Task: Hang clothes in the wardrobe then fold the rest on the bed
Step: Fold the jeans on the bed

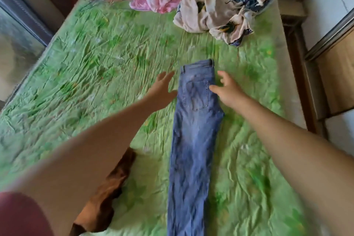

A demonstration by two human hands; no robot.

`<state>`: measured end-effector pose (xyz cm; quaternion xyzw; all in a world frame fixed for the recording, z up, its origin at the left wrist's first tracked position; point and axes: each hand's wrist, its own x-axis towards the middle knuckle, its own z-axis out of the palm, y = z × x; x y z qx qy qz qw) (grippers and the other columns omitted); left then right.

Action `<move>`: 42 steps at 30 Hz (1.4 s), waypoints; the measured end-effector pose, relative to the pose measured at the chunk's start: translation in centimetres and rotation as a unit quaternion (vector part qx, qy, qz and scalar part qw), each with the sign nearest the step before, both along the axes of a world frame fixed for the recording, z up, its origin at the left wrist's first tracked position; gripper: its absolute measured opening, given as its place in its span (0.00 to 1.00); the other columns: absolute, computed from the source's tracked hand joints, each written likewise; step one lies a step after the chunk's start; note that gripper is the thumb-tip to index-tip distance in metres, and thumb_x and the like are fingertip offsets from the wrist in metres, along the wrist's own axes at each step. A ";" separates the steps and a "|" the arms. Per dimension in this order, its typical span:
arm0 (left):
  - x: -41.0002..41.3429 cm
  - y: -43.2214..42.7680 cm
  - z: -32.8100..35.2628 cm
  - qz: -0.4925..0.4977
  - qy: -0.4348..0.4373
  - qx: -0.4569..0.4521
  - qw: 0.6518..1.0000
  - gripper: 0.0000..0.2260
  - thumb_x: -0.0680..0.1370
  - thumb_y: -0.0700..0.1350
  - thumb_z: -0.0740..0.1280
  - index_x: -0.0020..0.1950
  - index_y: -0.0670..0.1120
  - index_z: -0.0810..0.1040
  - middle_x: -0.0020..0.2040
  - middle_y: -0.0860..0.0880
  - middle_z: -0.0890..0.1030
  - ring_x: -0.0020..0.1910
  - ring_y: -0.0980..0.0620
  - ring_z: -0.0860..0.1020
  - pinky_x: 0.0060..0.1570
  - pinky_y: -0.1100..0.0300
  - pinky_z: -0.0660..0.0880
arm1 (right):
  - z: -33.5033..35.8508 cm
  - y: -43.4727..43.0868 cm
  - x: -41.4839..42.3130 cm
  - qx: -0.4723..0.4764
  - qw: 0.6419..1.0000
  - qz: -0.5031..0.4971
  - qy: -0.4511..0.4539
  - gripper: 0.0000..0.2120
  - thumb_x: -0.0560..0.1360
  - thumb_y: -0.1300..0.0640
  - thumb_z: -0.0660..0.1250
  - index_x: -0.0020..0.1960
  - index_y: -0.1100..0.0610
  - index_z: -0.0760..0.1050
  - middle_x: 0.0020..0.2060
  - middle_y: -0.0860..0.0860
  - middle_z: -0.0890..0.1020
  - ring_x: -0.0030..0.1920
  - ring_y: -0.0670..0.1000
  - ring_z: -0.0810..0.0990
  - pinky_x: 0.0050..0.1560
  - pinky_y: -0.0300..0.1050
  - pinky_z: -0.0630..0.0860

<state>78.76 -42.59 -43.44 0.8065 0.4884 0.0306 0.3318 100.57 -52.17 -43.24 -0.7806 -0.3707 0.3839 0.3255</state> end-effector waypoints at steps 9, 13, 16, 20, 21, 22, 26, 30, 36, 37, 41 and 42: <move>-4.2 -9.8 -18.2 -0.094 0.156 -0.094 0.979 0.33 0.82 0.49 0.64 0.83 0.53 0.49 0.83 0.46 0.43 0.79 0.40 0.56 0.72 0.47 0.64 | -18.4 -10.3 -3.8 -0.182 0.959 0.179 -0.126 0.29 0.82 0.51 0.66 0.80 0.55 0.62 0.72 0.60 0.68 0.72 0.59 0.69 0.70 0.49 0.68; -5.9 -13.7 -24.6 -0.115 0.172 -0.115 0.972 0.33 0.82 0.48 0.64 0.83 0.52 0.51 0.82 0.44 0.44 0.79 0.38 0.56 0.71 0.45 0.67 | -24.4 -14.0 -6.7 -0.217 0.934 0.218 -0.179 0.28 0.81 0.47 0.64 0.79 0.49 0.61 0.75 0.57 0.63 0.73 0.60 0.67 0.68 0.56 0.71; -7.7 -18.4 -28.3 -0.082 0.146 -0.173 0.970 0.30 0.80 0.47 0.67 0.80 0.49 0.60 0.81 0.41 0.50 0.73 0.34 0.65 0.69 0.46 0.70 | -28.4 -18.3 -10.1 -0.229 0.940 0.193 -0.164 0.27 0.80 0.49 0.66 0.77 0.48 0.65 0.75 0.57 0.62 0.71 0.62 0.69 0.66 0.57 0.72; -11.4 -25.1 -31.3 0.017 0.061 -0.194 0.979 0.29 0.76 0.41 0.70 0.76 0.49 0.67 0.70 0.41 0.64 0.63 0.39 0.72 0.67 0.51 0.70 | -31.8 -24.8 -14.5 -0.201 0.963 0.084 -0.157 0.26 0.76 0.57 0.71 0.73 0.52 0.71 0.66 0.61 0.70 0.64 0.64 0.71 0.62 0.53 0.70; -12.3 -26.4 -31.6 0.048 0.037 -0.203 0.977 0.28 0.75 0.40 0.70 0.74 0.50 0.69 0.66 0.43 0.66 0.57 0.42 0.75 0.62 0.53 0.73 | -32.3 -26.2 -15.5 -0.179 0.972 0.047 -0.146 0.24 0.75 0.60 0.71 0.71 0.54 0.73 0.59 0.61 0.74 0.59 0.62 0.73 0.58 0.50 0.69; -13.1 -27.5 -31.8 0.080 0.019 -0.215 0.973 0.27 0.75 0.39 0.70 0.72 0.52 0.69 0.63 0.44 0.68 0.51 0.45 0.77 0.57 0.55 0.75 | -32.6 -27.6 -16.5 -0.166 0.979 0.003 -0.121 0.24 0.74 0.61 0.71 0.69 0.55 0.73 0.53 0.58 0.75 0.53 0.59 0.74 0.53 0.48 0.67; -15.7 -31.5 -32.2 0.176 -0.032 -0.273 0.945 0.24 0.75 0.39 0.70 0.63 0.59 0.65 0.47 0.52 0.76 0.39 0.61 0.77 0.39 0.57 0.77 | -32.9 -32.5 -20.1 -0.188 0.972 -0.138 -0.024 0.26 0.74 0.59 0.72 0.67 0.49 0.63 0.37 0.48 0.76 0.34 0.53 0.75 0.37 0.49 0.68; -17.8 -36.5 -32.3 0.201 -0.056 -0.332 0.920 0.23 0.76 0.36 0.69 0.63 0.55 0.64 0.45 0.45 0.81 0.41 0.49 0.82 0.43 0.49 0.81 | -32.8 -37.4 -22.7 -0.217 0.956 -0.186 0.068 0.29 0.75 0.53 0.73 0.69 0.47 0.61 0.46 0.47 0.80 0.41 0.49 0.80 0.41 0.45 0.75; -19.7 -42.0 -32.1 0.210 -0.068 -0.329 0.918 0.17 0.76 0.37 0.69 0.57 0.56 0.70 0.41 0.50 0.83 0.35 0.59 0.80 0.35 0.63 0.76 | -33.2 -41.7 -23.7 -0.156 0.962 -0.172 0.143 0.17 0.75 0.52 0.72 0.61 0.49 0.71 0.49 0.44 0.82 0.49 0.40 0.82 0.50 0.35 0.75; -19.7 -42.3 -32.1 0.207 -0.068 -0.328 0.919 0.13 0.76 0.37 0.69 0.55 0.52 0.73 0.41 0.51 0.83 0.35 0.59 0.80 0.35 0.65 0.75 | -33.2 -42.2 -23.5 -0.156 0.959 -0.164 0.172 0.15 0.73 0.50 0.72 0.58 0.50 0.75 0.50 0.47 0.84 0.52 0.48 0.83 0.55 0.45 0.78; -20.4 -44.0 -31.4 0.221 -0.073 -0.376 0.897 0.07 0.78 0.38 0.68 0.55 0.45 0.78 0.48 0.44 0.84 0.48 0.43 0.84 0.48 0.49 0.82 | -32.3 -44.1 -23.3 -0.167 0.949 -0.111 0.242 0.16 0.72 0.52 0.71 0.60 0.48 0.79 0.55 0.47 0.85 0.58 0.52 0.83 0.65 0.55 0.77; -20.8 -44.6 -31.1 0.219 -0.084 -0.387 0.892 0.09 0.79 0.37 0.68 0.58 0.45 0.76 0.50 0.43 0.85 0.50 0.39 0.84 0.51 0.43 0.82 | -32.1 -44.6 -23.3 -0.182 0.948 -0.096 0.242 0.19 0.75 0.54 0.71 0.65 0.50 0.76 0.59 0.49 0.84 0.59 0.51 0.82 0.66 0.52 0.76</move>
